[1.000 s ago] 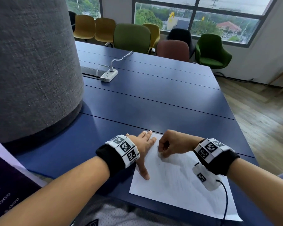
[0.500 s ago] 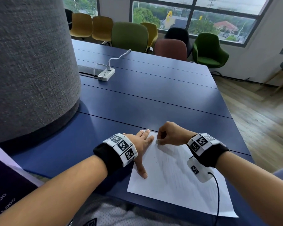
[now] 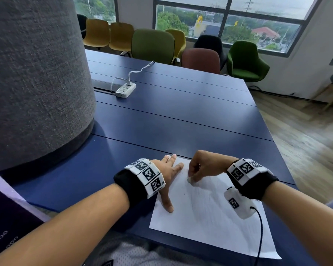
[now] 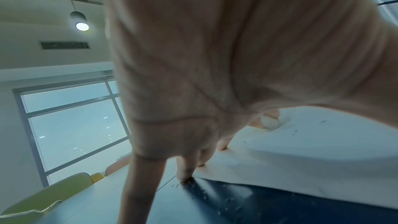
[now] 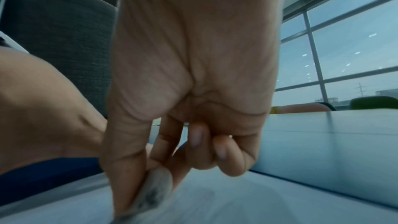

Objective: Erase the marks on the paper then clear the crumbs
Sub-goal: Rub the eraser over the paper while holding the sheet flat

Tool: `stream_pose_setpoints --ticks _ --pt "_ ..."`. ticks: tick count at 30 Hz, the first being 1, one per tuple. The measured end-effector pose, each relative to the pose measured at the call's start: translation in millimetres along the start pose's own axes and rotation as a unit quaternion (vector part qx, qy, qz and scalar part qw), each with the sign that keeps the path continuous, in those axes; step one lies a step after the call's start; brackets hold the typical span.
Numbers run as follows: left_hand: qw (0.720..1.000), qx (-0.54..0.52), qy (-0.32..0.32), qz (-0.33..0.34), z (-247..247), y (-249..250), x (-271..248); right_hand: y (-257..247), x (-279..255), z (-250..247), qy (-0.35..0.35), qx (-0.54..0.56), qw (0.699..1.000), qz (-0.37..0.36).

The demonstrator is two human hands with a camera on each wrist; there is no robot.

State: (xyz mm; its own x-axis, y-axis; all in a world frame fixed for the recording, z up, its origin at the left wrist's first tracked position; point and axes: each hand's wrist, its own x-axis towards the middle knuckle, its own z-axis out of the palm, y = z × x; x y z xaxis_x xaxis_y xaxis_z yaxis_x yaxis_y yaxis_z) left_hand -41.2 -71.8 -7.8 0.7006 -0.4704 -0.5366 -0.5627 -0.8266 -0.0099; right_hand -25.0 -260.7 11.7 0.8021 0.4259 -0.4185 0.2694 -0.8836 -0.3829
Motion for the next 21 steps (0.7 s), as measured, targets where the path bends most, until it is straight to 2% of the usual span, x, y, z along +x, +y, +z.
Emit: stream_pose_setpoints --ticks 3,4,8,9,12,13,14,17,18,21 --pt "1.000 0.005 -0.005 -0.003 -2 2 1 10 5 -5 0.106 0.003 0.994 0.019" --pt "1.000 0.007 -0.005 -0.004 -2 2 2 12 5 -4 0.115 0.011 0.993 0.016" --pt "1.000 0.008 -0.008 -0.010 0 0 4 9 -1 -1 0.014 0.007 1.000 -0.012" --pt "1.000 0.008 -0.009 -0.010 0 0 4 9 1 -2 0.017 0.005 1.000 -0.009" --pt "1.000 0.011 -0.008 -0.008 -1 1 3 13 8 -3 0.112 0.005 0.994 0.005" --pt "1.000 0.012 -0.008 -0.008 -1 1 3 14 9 -2 0.125 0.009 0.992 0.004" --pt "1.000 0.012 -0.008 -0.008 -1 1 4 15 8 -1 0.113 0.013 0.994 -0.002" --pt "1.000 0.012 -0.008 -0.011 -1 1 4 10 1 -1 0.011 0.012 1.000 -0.010" --pt "1.000 0.012 -0.011 -0.011 -2 2 3 10 1 -1 0.014 0.010 1.000 -0.004" --pt "1.000 0.009 -0.015 -0.007 -4 3 1 12 5 -1 0.097 0.015 0.995 0.008"
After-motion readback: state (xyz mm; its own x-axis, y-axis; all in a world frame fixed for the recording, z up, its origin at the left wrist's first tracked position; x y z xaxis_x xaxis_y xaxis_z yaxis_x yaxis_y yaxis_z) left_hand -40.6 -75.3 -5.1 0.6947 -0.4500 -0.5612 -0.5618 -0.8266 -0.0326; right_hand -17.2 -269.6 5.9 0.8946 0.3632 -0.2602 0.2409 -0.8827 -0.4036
